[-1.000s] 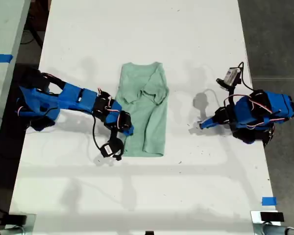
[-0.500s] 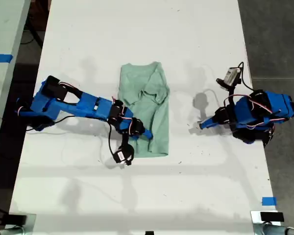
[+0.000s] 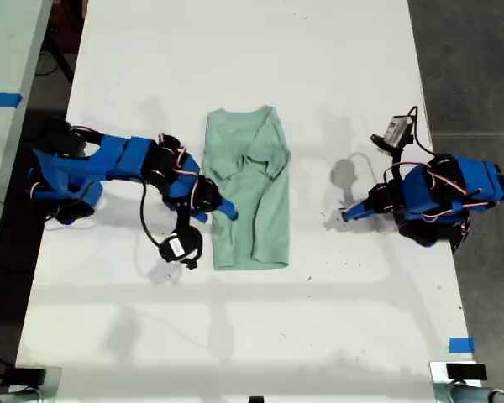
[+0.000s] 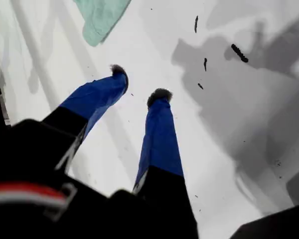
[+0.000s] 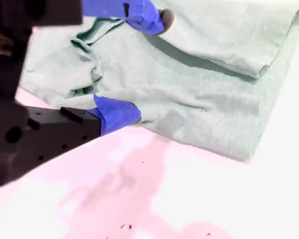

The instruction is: Fold t shirt

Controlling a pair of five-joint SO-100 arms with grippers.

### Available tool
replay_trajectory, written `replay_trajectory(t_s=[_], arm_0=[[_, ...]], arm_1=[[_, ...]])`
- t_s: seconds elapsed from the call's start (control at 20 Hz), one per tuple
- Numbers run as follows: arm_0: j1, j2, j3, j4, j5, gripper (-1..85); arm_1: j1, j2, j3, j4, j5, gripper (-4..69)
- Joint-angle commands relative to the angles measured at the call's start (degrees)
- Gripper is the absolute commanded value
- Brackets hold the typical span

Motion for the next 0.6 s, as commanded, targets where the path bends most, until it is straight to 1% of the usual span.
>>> replay_trajectory(t_s=[0.0, 0.15, 0.3, 0.4, 0.55], arm_0=[[-1.1, 20.7, 15.6, 0.5, -4.3, 24.8], [-2.5, 46.8, 44.6, -8.3, -7.3, 23.5], [-2.0, 67.1, 69.6, -20.1, -9.5, 21.6], [-1.4, 71.5, 79.7, -28.5, -10.2, 20.8], [-0.7, 72.5, 87.6, -37.0, -9.2, 19.5]], arm_1=[[0.1, 0.6, -2.8, 0.9, -0.6, 12.8], [0.1, 0.6, -2.8, 0.9, -0.6, 12.8], [0.4, 0.6, -2.8, 0.9, -0.6, 12.8], [0.4, 0.6, -2.6, 0.8, -0.7, 12.8], [0.4, 0.6, -2.5, 0.7, -0.7, 12.7]])
